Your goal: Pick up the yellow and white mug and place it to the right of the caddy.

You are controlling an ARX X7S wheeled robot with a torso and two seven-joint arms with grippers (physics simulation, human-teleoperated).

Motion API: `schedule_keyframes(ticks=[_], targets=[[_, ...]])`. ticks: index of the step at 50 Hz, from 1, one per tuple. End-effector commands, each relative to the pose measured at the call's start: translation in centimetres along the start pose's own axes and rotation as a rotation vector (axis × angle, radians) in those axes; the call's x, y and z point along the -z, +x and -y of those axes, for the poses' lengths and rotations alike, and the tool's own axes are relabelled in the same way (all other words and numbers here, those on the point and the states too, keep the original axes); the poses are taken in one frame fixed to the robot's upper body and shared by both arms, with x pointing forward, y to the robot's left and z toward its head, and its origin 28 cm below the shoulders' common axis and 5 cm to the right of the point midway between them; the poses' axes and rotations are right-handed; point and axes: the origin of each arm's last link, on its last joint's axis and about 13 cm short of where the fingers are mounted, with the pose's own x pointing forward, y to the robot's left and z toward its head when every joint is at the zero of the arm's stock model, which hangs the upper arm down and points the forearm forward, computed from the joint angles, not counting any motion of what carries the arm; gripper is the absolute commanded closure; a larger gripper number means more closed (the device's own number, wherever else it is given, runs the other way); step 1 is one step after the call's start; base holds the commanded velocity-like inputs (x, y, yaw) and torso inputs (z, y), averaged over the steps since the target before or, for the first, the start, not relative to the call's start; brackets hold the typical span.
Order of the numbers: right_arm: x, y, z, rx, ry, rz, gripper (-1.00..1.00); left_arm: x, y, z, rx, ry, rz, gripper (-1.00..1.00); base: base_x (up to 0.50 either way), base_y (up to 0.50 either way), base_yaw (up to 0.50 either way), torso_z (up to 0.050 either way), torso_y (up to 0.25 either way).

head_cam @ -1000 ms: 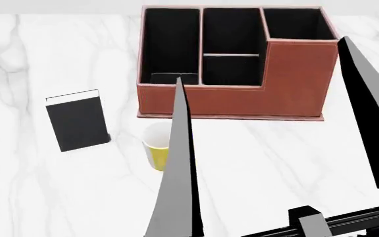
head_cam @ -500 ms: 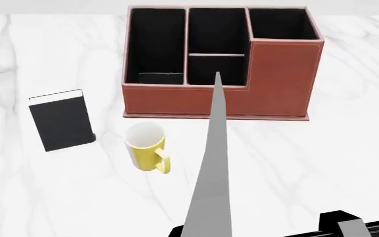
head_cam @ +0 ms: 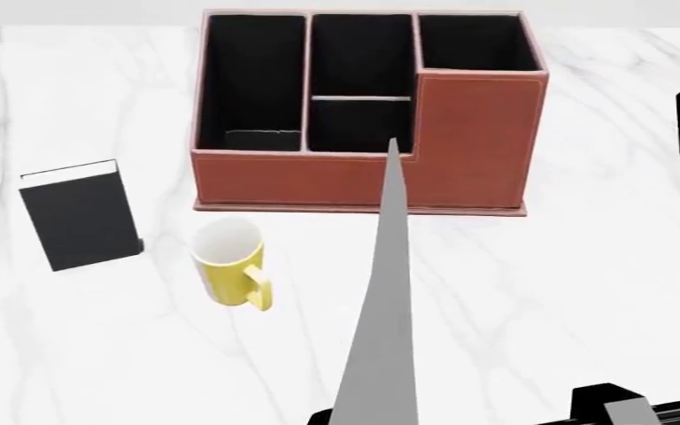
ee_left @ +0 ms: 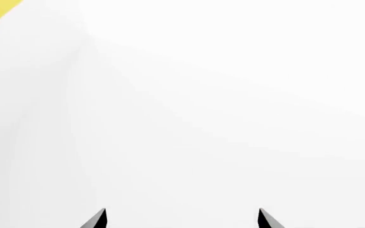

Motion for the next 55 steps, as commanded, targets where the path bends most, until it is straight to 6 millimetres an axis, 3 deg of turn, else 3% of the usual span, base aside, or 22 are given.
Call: schedule_keyframes(ticks=[1, 29, 55], targets=[[0.08, -0.05, -0.04, -0.002, 0.0, -0.003, -1.0, 0.0, -0.05, 0.02, 0.006, 0.0, -0.002, -1.0, 0.0, -0.05, 0.0, 0.0, 0.0], [0.51, 0.15, -0.06, 0.06, -0.035, -0.055, -1.0, -0.05, -0.32, 0.17, 0.043, -0.011, -0.004, -1.0, 0.08, -0.06, 0.0, 0.0, 0.0], [0.52, 0.19, -0.34, 0.026, -0.035, -0.063, -1.0, -0.06, -0.35, 0.2, 0.048, -0.012, -0.003, -1.0, 0.5, -0.05, 0.0, 0.0, 0.001]])
